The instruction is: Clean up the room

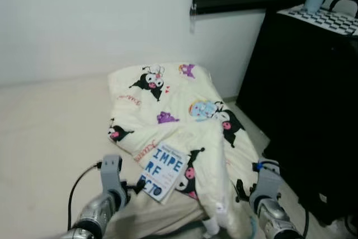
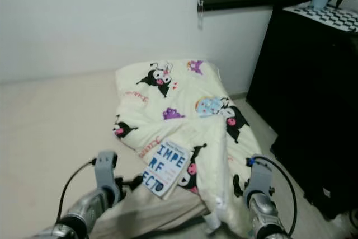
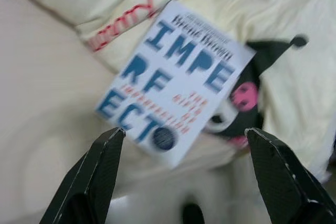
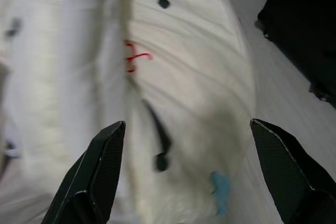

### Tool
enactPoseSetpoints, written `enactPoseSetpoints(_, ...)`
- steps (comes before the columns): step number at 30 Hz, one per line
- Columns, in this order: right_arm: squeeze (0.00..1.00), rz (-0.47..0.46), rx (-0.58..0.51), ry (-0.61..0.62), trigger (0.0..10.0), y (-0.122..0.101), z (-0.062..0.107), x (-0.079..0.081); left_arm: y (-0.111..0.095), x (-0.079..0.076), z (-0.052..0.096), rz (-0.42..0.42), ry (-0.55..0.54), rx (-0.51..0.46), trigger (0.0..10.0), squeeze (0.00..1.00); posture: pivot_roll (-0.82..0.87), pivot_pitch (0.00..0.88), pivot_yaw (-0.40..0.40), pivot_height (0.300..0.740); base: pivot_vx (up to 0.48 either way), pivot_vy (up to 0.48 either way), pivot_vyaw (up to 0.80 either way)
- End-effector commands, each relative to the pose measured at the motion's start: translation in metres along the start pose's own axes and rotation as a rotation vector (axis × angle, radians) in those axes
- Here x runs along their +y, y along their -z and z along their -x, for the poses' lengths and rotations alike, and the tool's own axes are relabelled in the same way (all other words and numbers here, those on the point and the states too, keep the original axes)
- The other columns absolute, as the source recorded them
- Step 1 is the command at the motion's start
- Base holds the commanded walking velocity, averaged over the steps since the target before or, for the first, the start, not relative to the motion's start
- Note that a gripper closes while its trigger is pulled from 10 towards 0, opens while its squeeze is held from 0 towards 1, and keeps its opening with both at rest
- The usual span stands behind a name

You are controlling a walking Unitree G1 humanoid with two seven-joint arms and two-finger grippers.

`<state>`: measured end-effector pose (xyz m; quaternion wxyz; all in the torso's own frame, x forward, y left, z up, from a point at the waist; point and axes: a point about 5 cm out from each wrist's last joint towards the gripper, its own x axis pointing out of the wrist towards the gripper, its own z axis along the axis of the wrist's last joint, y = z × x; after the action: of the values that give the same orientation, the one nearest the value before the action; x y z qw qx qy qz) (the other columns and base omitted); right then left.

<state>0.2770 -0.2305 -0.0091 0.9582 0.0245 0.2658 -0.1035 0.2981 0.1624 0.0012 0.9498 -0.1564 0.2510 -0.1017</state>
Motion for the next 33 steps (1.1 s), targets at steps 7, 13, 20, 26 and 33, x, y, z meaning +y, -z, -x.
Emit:
enactPoseSetpoints(7, 0.00, 0.034, -0.051, -0.050, 10.0, -0.010, -0.002, 0.006, -0.005, -0.010, -0.006, 0.125, 0.015, -0.043, 10.0, 0.00, -0.23, 0.058, 0.023, 0.740, 0.000, 0.000, 0.00)
enactPoseSetpoints(13, 0.00, 0.067, -0.072, -0.090, 10.0, -0.016, -0.003, 0.012, -0.007, -0.004, -0.004, 0.200, -0.017, -0.065, 10.0, 0.00, -0.24, 0.062, 0.021, 0.730, 0.000, 0.000, 0.00)
enactPoseSetpoints(20, 0.00, 0.101, -0.072, -0.158, 10.0, -0.014, -0.002, 0.022, 0.001, 0.014, 0.004, 0.296, -0.100, -0.064, 10.0, 0.00, -0.24, 0.065, 0.020, 0.705, 0.000, 0.000, 0.00)
enactPoseSetpoints(26, 0.00, 0.100, -0.072, -0.163, 10.0, -0.014, -0.002, 0.023, 0.004, 0.016, 0.006, 0.316, -0.114, -0.058, 10.0, 0.00, -0.23, 0.066, 0.019, 0.700, 0.000, 0.000, 0.00)
enactPoseSetpoints(33, 0.00, 0.073, -0.111, -0.201, 10.0, -0.023, -0.003, 0.029, 0.018, 0.031, 0.015, 0.531, -0.234, -0.088, 10.0, 0.00, -0.25, 0.068, 0.017, 0.680, 0.000, 0.000, 0.00)
